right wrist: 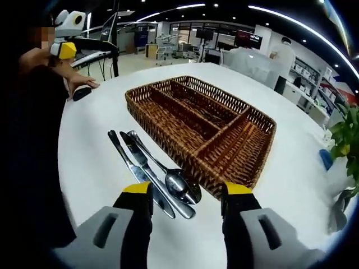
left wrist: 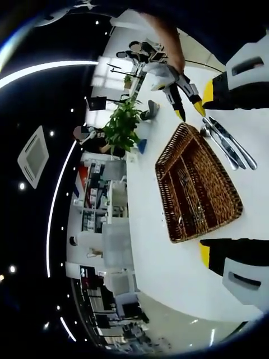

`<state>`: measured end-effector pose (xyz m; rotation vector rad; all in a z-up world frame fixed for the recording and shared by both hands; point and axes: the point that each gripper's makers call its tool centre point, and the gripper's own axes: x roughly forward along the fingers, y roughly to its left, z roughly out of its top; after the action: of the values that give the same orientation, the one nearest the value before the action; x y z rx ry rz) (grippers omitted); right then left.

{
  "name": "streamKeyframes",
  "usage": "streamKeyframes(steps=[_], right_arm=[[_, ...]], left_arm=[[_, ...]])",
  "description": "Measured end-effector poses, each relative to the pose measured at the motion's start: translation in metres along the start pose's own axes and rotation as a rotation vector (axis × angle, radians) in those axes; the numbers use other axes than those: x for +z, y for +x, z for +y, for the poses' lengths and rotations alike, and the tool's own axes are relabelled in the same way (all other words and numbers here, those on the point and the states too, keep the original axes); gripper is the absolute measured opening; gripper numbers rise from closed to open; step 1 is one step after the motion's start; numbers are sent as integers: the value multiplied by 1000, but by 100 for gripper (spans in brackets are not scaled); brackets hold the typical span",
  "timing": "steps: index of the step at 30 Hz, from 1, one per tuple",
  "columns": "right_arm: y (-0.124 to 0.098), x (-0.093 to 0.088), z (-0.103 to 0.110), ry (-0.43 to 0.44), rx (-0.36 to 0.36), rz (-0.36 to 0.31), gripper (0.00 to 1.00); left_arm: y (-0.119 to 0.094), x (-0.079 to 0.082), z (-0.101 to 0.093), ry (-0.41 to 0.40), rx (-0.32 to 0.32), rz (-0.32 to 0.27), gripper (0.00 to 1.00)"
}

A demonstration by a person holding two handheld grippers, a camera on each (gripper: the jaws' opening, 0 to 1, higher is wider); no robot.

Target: Arrange the knives, forks, and spoons in their matching storage slots by inserting each utensil handle-first until every utensil is classified and aligned in the correct compartment

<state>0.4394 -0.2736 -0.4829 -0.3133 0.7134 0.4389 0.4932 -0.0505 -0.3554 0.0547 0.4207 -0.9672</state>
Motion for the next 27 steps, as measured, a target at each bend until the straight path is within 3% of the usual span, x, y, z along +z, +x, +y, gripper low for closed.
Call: streamKeyframes(steps=[18, 27], right_arm=[[31, -12, 8, 56, 70, 64, 39], [41, -18, 12, 86, 67, 78, 37]], left_arm=[[-2, -12, -5, 1, -4, 31, 100], [-5, -13, -5, 7, -9, 35, 98]])
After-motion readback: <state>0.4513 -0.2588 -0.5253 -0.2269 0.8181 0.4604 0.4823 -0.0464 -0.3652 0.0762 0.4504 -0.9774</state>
